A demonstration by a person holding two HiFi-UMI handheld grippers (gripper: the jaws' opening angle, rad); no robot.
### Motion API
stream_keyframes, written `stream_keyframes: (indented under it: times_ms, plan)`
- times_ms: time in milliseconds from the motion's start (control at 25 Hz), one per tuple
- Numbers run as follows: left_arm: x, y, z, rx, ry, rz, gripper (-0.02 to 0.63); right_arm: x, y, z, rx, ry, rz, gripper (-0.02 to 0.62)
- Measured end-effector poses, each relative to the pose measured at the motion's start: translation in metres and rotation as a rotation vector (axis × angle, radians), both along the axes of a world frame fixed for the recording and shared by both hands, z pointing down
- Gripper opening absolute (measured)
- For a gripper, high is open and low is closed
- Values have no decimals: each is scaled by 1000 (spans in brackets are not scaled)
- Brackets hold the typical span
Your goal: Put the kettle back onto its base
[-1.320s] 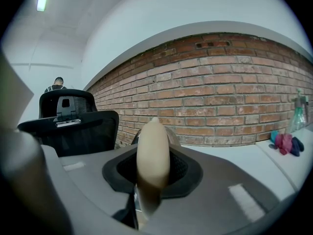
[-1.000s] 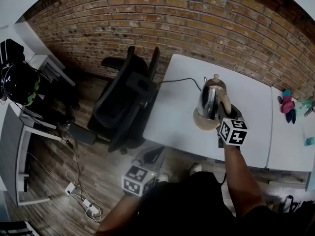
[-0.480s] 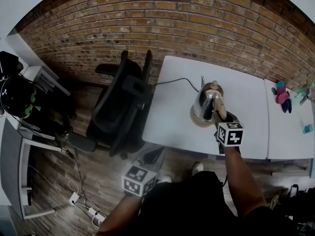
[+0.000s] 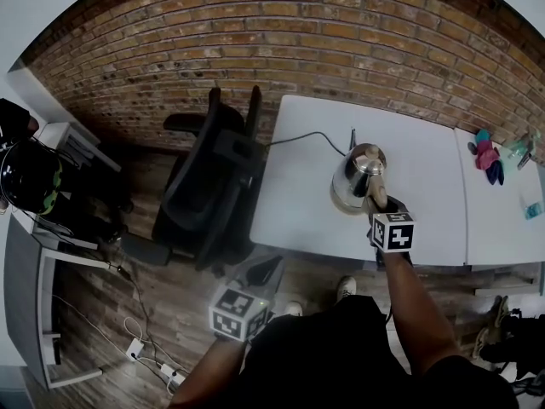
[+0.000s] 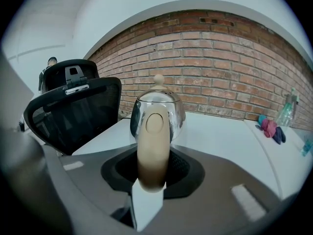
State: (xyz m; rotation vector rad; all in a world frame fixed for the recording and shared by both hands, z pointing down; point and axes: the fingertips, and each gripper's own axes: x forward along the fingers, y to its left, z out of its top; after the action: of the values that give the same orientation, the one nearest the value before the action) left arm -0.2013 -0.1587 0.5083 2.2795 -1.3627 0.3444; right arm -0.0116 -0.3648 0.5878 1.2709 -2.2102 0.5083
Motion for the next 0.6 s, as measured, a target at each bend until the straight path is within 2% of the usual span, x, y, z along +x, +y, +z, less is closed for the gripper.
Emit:
stream_keyframes:
  times_ms: [160, 360, 600]
  plan:
    - [-1, 8, 1, -22, -1, 5, 0, 1, 7, 3, 1, 11, 6, 126]
    - [-3, 11, -3, -7, -8, 9, 0, 5, 22, 19, -30, 26, 10, 139]
    - [1, 16, -3, -1, -14, 24, 0, 5, 22, 24, -15, 38, 8, 129]
